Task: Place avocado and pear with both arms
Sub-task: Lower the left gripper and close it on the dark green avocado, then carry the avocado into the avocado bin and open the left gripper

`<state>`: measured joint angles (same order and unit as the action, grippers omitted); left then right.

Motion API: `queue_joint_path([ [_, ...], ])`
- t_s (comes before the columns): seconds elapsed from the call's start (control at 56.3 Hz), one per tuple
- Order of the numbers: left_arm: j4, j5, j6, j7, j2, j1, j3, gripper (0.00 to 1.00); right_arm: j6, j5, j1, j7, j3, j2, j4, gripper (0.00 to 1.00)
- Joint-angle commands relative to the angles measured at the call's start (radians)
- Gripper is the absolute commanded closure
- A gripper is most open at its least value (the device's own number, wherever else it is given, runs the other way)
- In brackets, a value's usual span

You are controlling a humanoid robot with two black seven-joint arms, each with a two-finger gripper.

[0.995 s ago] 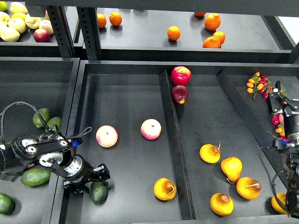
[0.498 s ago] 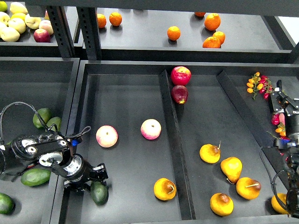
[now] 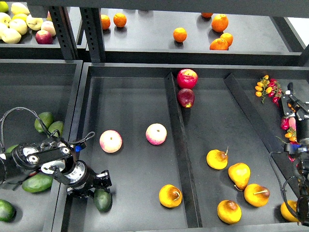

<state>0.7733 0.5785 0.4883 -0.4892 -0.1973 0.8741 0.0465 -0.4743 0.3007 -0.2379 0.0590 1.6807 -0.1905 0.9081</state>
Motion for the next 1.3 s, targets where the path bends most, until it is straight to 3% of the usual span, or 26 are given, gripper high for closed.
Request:
queue_joint_path([
  [0.0, 0.006, -0.002, 0.000, 0.001, -0.001, 0.003, 0.000, 0.64, -0.001, 0.000, 0.000, 0.001, 0.002, -0.001, 0.000, 0.00],
  [0.675, 0.043, -0.043, 0.000, 0.001, -0.031, 0.059, -0.040, 0.67, -0.013, 0.000, 0.011, 0.015, 0.010, 0.000, 0.000, 0.00],
  [0.924, 0.081, -0.141, 0.000, 0.001, -0.157, 0.190, -0.022, 0.66, -0.013, 0.001, 0.011, 0.016, 0.010, 0.002, 0.000, 0.00],
  [1.279, 0.146, -0.193, 0.000, 0.001, -0.410, 0.213, -0.019, 0.65, -0.013, 0.001, 0.012, 0.024, 0.008, 0.003, 0.000, 0.00],
])
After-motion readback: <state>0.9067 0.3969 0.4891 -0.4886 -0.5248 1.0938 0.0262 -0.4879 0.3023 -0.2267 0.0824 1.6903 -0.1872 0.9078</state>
